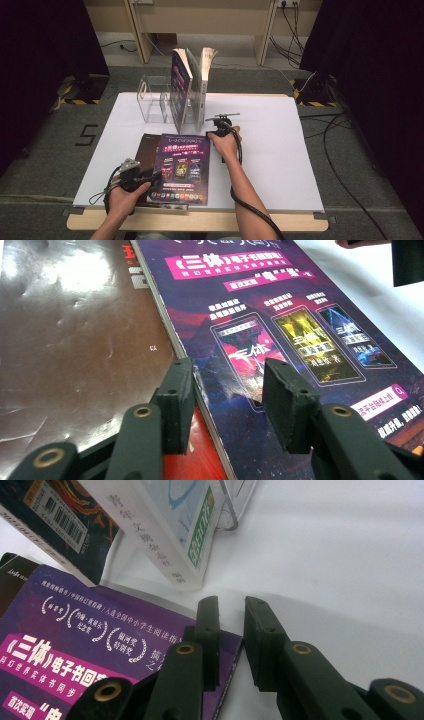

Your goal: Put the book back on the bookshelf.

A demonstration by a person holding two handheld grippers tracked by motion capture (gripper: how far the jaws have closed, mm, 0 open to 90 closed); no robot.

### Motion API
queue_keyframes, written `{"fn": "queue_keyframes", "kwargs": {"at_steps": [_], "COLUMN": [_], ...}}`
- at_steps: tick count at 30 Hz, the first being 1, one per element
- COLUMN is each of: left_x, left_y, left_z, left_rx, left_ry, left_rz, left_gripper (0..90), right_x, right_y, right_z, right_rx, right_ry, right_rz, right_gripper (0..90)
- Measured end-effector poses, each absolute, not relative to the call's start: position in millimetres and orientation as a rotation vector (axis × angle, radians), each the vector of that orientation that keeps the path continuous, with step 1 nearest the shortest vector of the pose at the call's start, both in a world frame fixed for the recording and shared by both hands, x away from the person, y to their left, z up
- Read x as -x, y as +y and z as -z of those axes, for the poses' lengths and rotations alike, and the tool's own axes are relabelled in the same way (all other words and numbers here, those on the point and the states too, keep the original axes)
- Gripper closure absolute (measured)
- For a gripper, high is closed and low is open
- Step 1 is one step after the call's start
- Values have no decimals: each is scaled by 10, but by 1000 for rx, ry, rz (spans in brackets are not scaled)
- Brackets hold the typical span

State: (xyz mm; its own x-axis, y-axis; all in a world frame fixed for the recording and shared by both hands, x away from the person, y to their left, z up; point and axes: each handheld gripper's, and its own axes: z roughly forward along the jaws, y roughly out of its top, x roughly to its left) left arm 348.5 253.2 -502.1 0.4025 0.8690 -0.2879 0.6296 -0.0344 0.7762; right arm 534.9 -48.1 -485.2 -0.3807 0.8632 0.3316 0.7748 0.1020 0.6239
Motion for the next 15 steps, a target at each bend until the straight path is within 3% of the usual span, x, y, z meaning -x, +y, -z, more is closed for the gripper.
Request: {"fn": "queue_keyframes", "kwargs": {"at_steps": [15], "left_x": [-3335], "left_y": [2531], "left_z": [4965], "left_rx": [-1804], "left_ry": [1329], "left_rz": [-294], "left_gripper": [601], "right_x": [-5095], "right_y": [-520], "right_z": [4819], "right_rx": [-1681], "right_ry": [2291], "right_rz": [-1104], "right_gripper": [779]}}
